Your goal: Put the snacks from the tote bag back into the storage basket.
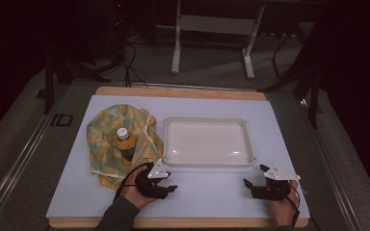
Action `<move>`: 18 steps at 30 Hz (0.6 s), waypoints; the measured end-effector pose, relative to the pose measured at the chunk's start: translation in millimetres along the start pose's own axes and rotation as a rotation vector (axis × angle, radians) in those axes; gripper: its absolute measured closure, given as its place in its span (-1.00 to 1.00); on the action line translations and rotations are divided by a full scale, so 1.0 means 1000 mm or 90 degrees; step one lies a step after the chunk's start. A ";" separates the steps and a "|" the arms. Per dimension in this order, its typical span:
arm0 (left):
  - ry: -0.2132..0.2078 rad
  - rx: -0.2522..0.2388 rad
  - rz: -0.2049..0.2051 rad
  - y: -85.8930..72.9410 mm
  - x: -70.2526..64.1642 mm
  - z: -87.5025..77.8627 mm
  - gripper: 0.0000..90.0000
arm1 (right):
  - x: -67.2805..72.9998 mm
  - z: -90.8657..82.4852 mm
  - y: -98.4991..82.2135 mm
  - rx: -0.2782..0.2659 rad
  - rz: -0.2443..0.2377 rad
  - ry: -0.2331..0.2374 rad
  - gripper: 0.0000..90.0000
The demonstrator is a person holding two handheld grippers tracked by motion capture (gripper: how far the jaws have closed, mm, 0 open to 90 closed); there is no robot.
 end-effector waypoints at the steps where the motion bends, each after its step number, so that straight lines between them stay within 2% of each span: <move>1: -0.002 0.008 0.007 0.001 0.000 -0.001 0.03 | 0.000 0.000 0.000 0.001 0.001 0.003 -0.68; 2: -0.005 0.018 0.014 0.001 0.000 -0.001 0.03 | -0.001 0.000 0.000 0.001 0.003 0.008 -0.68; 8: -0.016 0.023 0.018 0.004 0.002 -0.006 0.03 | -0.002 -0.002 0.000 -0.008 0.007 0.016 -0.64; 10: -0.021 0.034 0.022 0.007 0.005 -0.011 0.00 | -0.004 -0.003 0.000 -0.013 0.019 0.020 -0.57; 12: -0.035 0.032 0.022 0.010 0.004 -0.014 0.00 | -0.004 -0.004 0.000 -0.020 0.019 0.020 -0.58; 17: -0.048 0.053 0.074 0.019 0.002 -0.022 0.00 | -0.003 -0.005 0.000 -0.029 0.015 0.022 -0.58; 18: -0.048 0.053 0.074 0.019 0.002 -0.022 0.00 | -0.003 -0.006 0.000 -0.033 0.017 0.023 -0.58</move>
Point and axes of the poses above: each handheld gripper's, and its own axes: z roughly forward along the jaws, y roughly out of its top, x roughly to its left, the point moved 3 cm from there along z, roughly forward along the jaws, and after that the axes turned 10 degrees about z, right-handed, at the moved point
